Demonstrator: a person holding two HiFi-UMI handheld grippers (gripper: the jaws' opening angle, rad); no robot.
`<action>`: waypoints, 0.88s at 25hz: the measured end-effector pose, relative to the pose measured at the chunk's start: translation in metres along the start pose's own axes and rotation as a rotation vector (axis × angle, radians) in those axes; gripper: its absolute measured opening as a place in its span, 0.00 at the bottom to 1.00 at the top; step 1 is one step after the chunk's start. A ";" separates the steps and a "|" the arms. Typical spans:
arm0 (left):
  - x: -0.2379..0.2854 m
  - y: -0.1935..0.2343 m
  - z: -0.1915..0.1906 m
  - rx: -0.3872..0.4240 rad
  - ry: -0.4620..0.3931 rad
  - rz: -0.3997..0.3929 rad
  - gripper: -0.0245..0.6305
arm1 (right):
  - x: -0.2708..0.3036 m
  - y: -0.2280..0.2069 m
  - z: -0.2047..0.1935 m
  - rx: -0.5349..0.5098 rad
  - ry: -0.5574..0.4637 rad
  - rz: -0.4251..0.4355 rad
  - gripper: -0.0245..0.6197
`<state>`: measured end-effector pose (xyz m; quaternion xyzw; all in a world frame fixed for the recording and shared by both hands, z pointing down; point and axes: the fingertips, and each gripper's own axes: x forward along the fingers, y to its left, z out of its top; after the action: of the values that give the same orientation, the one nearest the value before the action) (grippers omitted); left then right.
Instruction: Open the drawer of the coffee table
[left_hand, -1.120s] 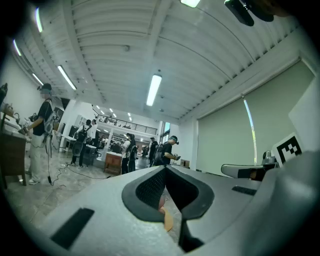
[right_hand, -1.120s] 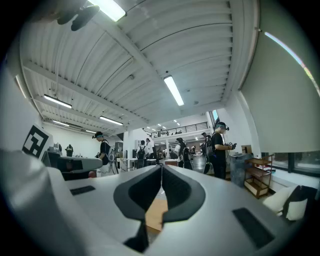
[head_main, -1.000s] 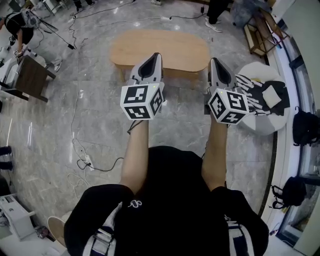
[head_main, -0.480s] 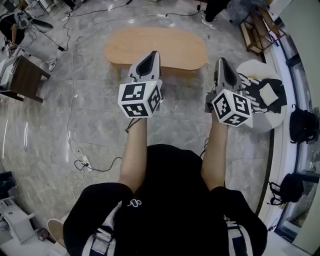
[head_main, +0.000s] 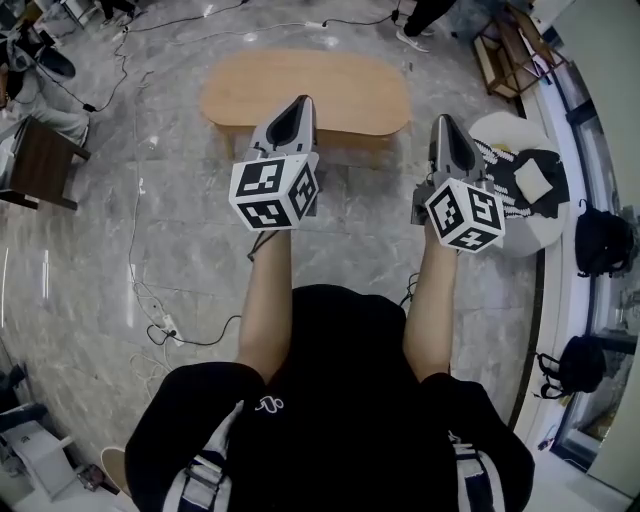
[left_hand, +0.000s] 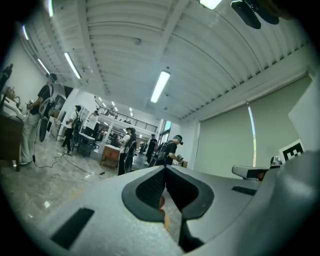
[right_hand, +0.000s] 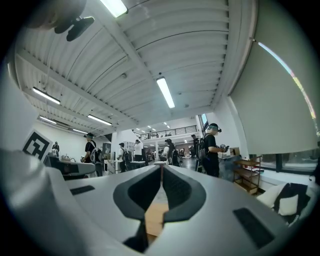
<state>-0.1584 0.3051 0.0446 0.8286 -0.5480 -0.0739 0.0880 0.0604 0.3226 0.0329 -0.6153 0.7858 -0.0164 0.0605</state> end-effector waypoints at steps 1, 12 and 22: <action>0.001 0.002 -0.002 -0.004 0.004 0.000 0.05 | 0.000 -0.001 -0.001 -0.001 0.004 -0.008 0.06; 0.000 0.051 -0.006 -0.048 0.008 0.046 0.05 | 0.015 0.011 -0.006 -0.004 0.000 -0.010 0.06; 0.013 0.051 -0.013 -0.025 -0.027 0.017 0.05 | 0.028 0.011 -0.015 -0.028 -0.035 0.011 0.06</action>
<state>-0.1962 0.2741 0.0686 0.8217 -0.5551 -0.0910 0.0914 0.0411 0.2975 0.0441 -0.6121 0.7880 0.0058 0.0657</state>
